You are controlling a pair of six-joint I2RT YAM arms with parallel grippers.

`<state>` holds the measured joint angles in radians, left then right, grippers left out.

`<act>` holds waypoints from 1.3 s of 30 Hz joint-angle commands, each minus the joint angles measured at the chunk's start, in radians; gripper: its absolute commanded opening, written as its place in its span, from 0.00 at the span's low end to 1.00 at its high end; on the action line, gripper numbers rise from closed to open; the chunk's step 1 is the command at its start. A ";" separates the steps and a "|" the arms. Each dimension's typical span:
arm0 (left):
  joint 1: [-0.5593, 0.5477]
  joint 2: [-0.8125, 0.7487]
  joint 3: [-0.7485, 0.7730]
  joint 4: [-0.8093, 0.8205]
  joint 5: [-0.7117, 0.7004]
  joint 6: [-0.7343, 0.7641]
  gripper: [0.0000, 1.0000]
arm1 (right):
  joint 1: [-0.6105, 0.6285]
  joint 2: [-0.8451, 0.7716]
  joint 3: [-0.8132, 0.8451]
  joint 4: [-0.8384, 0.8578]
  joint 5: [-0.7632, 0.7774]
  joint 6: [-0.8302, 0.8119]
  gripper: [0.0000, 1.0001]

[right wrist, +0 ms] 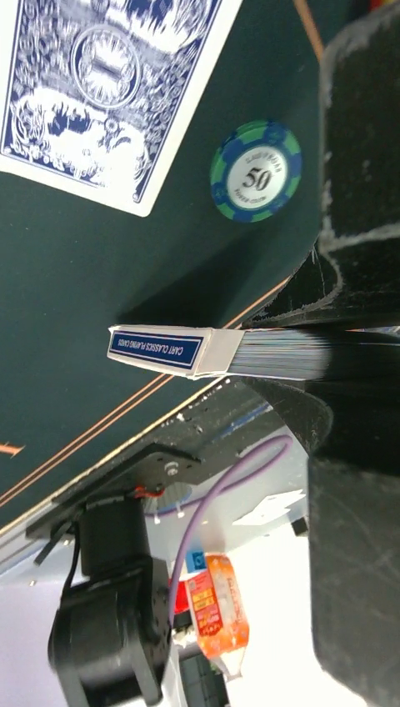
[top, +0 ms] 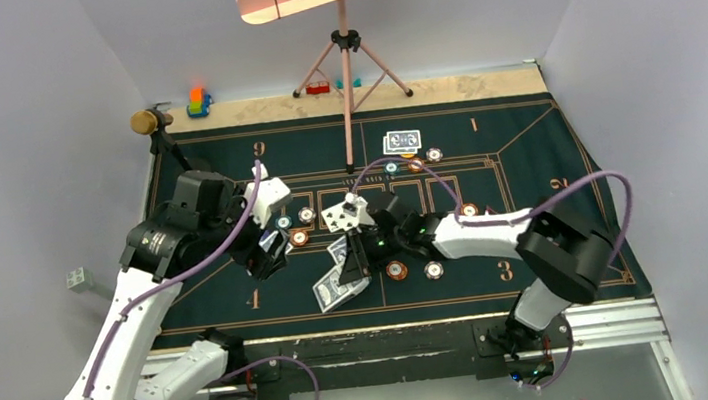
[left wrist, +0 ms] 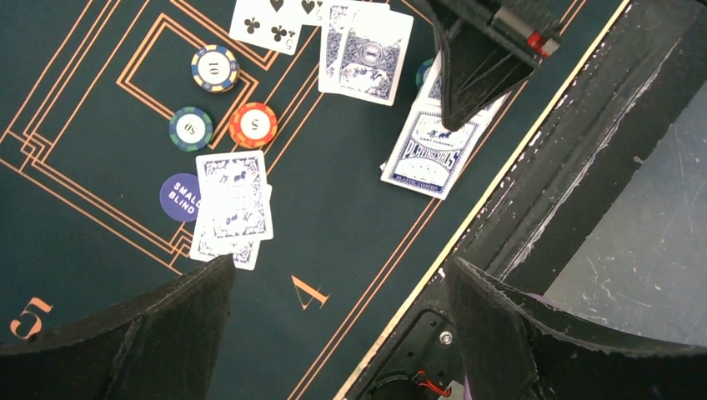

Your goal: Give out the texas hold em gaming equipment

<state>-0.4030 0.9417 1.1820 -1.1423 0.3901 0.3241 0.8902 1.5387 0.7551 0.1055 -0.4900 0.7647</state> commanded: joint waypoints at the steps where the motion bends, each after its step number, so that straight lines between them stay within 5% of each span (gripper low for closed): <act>1: 0.009 -0.030 -0.011 0.038 -0.050 -0.044 1.00 | 0.055 0.092 0.095 0.071 -0.016 -0.050 0.20; 15: 0.009 -0.024 -0.023 0.048 -0.098 -0.034 1.00 | 0.094 0.076 -0.050 0.168 0.099 0.108 0.20; 22: 0.009 -0.023 -0.003 0.043 -0.120 -0.050 1.00 | 0.138 0.065 -0.088 0.213 0.193 0.225 0.51; 30: 0.009 -0.005 0.028 0.033 -0.161 -0.066 1.00 | 0.224 0.012 -0.098 0.170 0.329 0.307 0.59; 39: 0.011 -0.010 0.040 0.041 -0.203 -0.093 1.00 | 0.281 -0.089 -0.007 -0.182 0.473 0.308 0.75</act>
<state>-0.3996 0.9428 1.1862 -1.1229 0.2214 0.2699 1.1561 1.5070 0.6827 0.0830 -0.1207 1.0641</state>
